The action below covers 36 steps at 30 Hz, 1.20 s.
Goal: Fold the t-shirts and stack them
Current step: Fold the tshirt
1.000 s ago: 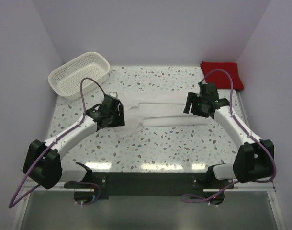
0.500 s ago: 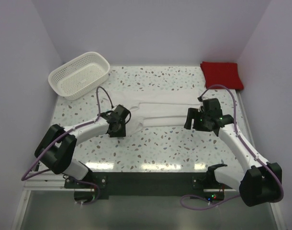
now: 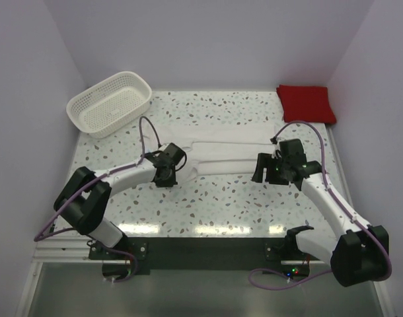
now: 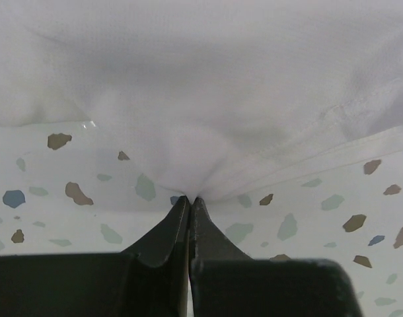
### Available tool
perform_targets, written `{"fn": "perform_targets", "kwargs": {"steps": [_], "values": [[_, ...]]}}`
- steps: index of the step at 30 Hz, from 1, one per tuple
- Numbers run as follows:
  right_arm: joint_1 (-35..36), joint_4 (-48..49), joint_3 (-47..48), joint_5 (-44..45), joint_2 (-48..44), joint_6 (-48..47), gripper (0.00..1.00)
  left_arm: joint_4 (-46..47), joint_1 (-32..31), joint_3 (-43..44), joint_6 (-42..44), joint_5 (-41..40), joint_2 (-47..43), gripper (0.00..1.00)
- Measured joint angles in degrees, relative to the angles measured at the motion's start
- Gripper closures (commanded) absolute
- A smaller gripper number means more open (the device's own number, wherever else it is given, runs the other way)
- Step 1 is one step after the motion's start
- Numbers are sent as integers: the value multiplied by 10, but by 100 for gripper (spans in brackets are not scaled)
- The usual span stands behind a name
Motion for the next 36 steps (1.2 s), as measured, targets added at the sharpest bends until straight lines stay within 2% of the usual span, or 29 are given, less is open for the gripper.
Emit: {"fn": "perform_targets", "kwargs": {"steps": [4, 7, 17, 23, 26, 29, 31, 33, 36], "values": [[0, 0, -4, -10, -5, 0, 25, -15, 2, 68, 18, -24, 21, 100], [0, 1, -7, -15, -16, 0, 25, -16, 13, 154, 47, -38, 48, 100], [0, -3, -14, -23, -38, 0, 25, -2, 101, 332, 125, -49, 179, 99], [0, -5, -15, -24, -38, 0, 25, 19, 119, 386, 156, -50, 238, 79], [0, -5, -15, -24, -34, 0, 25, 23, 120, 388, 159, -52, 251, 74], [0, -2, -14, -23, -24, 2, 25, 23, 125, 388, 158, -61, 255, 63], [0, -1, -10, -20, -15, 6, 25, 26, 132, 388, 158, -64, 255, 51], [0, 3, -4, -9, -2, 11, 25, 31, 140, 388, 158, -65, 253, 45], [0, 25, 3, 13, 14, 24, 28, 41, 146, 373, 156, -64, 233, 39]]}}
